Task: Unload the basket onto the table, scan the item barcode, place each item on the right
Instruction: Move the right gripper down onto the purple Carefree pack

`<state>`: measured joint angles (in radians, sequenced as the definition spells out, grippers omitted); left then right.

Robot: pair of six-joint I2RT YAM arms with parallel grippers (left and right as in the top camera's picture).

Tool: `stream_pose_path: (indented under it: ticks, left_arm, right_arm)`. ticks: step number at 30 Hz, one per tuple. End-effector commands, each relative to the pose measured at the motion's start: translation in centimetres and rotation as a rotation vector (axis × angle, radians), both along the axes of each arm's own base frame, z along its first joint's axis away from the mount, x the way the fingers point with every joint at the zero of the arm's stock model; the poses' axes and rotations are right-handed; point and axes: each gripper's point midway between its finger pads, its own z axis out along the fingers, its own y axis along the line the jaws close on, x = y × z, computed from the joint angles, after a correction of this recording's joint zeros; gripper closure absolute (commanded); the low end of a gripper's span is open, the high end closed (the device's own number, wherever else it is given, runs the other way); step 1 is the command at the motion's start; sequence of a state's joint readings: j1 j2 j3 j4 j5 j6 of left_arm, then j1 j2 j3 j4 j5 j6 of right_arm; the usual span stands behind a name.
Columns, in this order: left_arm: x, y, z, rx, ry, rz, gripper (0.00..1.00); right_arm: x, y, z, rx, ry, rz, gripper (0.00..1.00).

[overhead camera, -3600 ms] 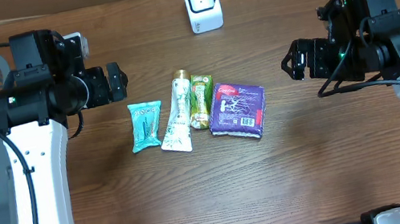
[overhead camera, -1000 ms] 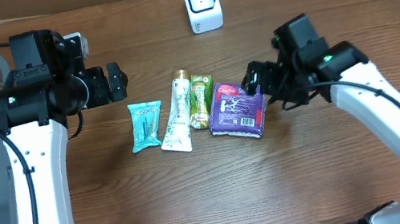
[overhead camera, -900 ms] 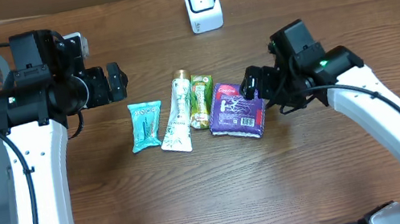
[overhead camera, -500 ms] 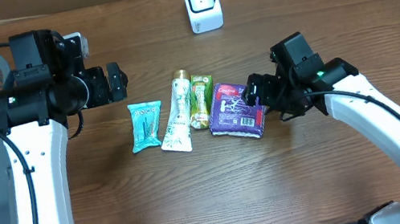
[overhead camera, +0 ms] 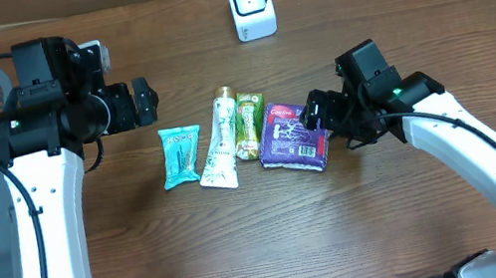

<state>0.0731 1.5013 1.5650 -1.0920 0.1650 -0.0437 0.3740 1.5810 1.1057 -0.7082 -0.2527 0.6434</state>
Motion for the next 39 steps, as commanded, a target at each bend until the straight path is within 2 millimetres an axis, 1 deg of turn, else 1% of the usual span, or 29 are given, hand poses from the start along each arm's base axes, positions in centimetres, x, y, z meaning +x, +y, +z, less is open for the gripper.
stream_pose_path:
  ticks: [1,10,14,16,20,25,28,30,31,35,37,39]
  left_arm:
    - [0.4,-0.3,0.8,0.008,-0.025,-0.03,0.01]
    - [0.4,-0.3,0.8,0.008,-0.025,-0.03,0.01]
    - [0.4,-0.3,0.8,0.008,-0.025,-0.03,0.0]
    - [0.4,-0.3,0.8,0.008,-0.025,-0.03,0.0]
    - [0.4,-0.3,0.8,0.008,-0.025,-0.03,0.0]
    - [0.4,-0.3,0.8,0.008,-0.025,-0.03,0.01]
    - [0.4,-0.3,0.8,0.008,-0.025,-0.03,0.01]
    - [0.4,-0.3,0.8,0.008,-0.025,-0.03,0.0]
    - [0.4,-0.3,0.8,0.008,-0.025,-0.03,0.0]
    - [0.4,-0.3,0.8,0.008,-0.025,-0.03,0.0]
    - [0.4,-0.3,0.8,0.008,-0.025,-0.03,0.0]
    - [0.4,-0.3,0.8,0.008,-0.025,-0.03,0.0]
  right_arm:
    - [0.0,-0.5,-0.5,-0.026,0.016,-0.065,0.07]
    - [0.2,-0.3,-0.5,-0.032,0.005,-0.068,0.08]
    - [0.1,-0.2,-1.0,-0.032,0.019,-0.066,0.08]
    - [0.0,-0.1,-1.5,-0.025,0.045,-0.083,0.08]
    - [-0.3,0.7,-2.8,0.0,0.097,-0.064,0.08]
    - [-0.1,1.1,-4.4,0.005,0.127,-0.05,0.08]
    - [0.3,1.7,-4.8,0.019,0.104,0.007,0.04]
    - [0.5,2.0,-4.8,0.03,0.094,0.016,0.03]
    - [0.6,2.0,-4.9,0.031,0.091,0.016,0.03]
    - [0.6,2.0,-4.9,0.023,0.08,0.042,0.13]
    - [0.5,2.0,-5.0,0.016,0.081,0.054,0.15]
    - [0.3,1.9,-5.2,0.009,0.088,0.058,0.15]
